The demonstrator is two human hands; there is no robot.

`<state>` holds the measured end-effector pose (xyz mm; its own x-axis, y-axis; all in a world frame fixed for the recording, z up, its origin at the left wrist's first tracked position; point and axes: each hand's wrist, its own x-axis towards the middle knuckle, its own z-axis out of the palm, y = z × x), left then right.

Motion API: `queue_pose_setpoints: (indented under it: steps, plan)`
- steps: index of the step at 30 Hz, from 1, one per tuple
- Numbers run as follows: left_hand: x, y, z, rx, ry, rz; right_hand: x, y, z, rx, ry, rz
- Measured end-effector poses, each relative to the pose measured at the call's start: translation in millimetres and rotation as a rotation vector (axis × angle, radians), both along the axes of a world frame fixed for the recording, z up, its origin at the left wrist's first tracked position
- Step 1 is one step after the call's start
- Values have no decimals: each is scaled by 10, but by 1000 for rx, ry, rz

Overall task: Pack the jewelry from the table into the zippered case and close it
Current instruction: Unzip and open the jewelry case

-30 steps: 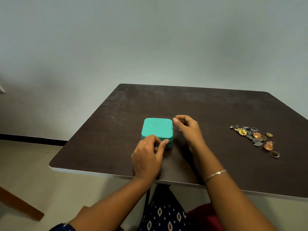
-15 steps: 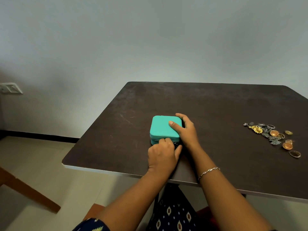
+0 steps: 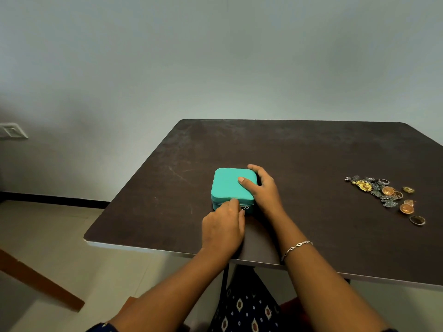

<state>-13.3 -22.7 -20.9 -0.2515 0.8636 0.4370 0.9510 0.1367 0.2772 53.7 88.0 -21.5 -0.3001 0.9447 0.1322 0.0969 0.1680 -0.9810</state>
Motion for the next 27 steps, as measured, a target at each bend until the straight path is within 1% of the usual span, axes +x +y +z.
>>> queue_pose_setpoints:
  steps: [2,7,13,18,27]
  plan:
    - [-61,-24,9,-8,-49,-7,-6,5,-5,-1,6,-3]
    - [-219,-78,82,-74,-8,35,-14,25,-23,14,-2,-5]
    - [-500,-176,106,-109,-59,81,-10,32,-22,42,-17,-4]
    - [-603,-182,121,-128,-90,128,2,33,-23,27,-22,5]
    - [-749,-77,88,-82,-142,177,7,51,-36,40,-25,15]
